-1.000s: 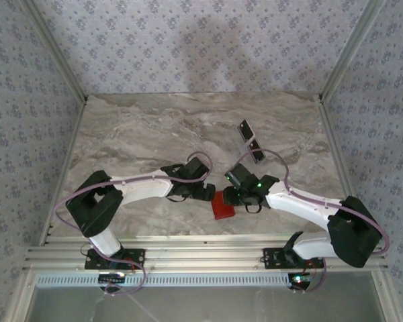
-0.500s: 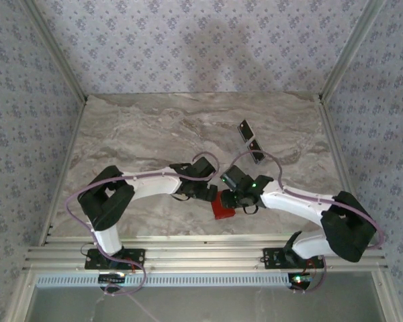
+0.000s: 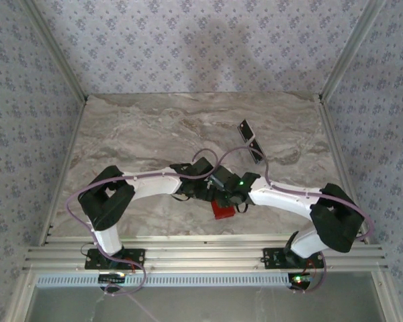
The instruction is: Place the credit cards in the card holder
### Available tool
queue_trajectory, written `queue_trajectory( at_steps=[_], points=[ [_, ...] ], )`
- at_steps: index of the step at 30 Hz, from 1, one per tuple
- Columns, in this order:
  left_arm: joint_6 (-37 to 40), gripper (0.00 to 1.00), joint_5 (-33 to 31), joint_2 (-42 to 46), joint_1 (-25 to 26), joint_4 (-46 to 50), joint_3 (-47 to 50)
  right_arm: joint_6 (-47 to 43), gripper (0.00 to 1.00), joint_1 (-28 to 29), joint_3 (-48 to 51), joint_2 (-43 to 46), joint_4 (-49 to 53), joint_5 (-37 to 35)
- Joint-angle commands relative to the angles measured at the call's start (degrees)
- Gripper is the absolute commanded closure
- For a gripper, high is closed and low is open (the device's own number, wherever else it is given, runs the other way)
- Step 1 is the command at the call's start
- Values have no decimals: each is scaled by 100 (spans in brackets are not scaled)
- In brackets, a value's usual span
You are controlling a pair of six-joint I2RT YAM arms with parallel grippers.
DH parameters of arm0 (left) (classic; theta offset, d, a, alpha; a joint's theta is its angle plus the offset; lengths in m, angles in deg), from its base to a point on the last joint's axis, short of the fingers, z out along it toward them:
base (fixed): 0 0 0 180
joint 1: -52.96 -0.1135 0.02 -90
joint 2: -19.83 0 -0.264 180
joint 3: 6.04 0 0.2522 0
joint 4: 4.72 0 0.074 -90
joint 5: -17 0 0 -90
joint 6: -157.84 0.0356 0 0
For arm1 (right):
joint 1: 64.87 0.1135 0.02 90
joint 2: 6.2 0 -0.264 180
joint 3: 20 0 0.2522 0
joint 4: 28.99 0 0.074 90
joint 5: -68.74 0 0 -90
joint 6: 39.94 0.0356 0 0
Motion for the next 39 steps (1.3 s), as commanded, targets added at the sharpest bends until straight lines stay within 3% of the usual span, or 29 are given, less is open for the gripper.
queue_trajectory(
  at_steps=[1, 20, 29, 39],
  points=[
    [50, 0, -24, -138, 54, 46, 84, -153, 61, 149, -197, -227, 194, -302],
    [23, 0, 7, -156, 57, 20, 123, -37, 76, 332, -75, -426, 204, -528],
    [26, 0, 6, -161, 71, 20, 123, -43, 99, 325, -113, -281, 263, -532],
    [41, 0, 20, -200, 71, 1, 130, 51, 100, 298, -105, 32, 189, -311]
  ],
)
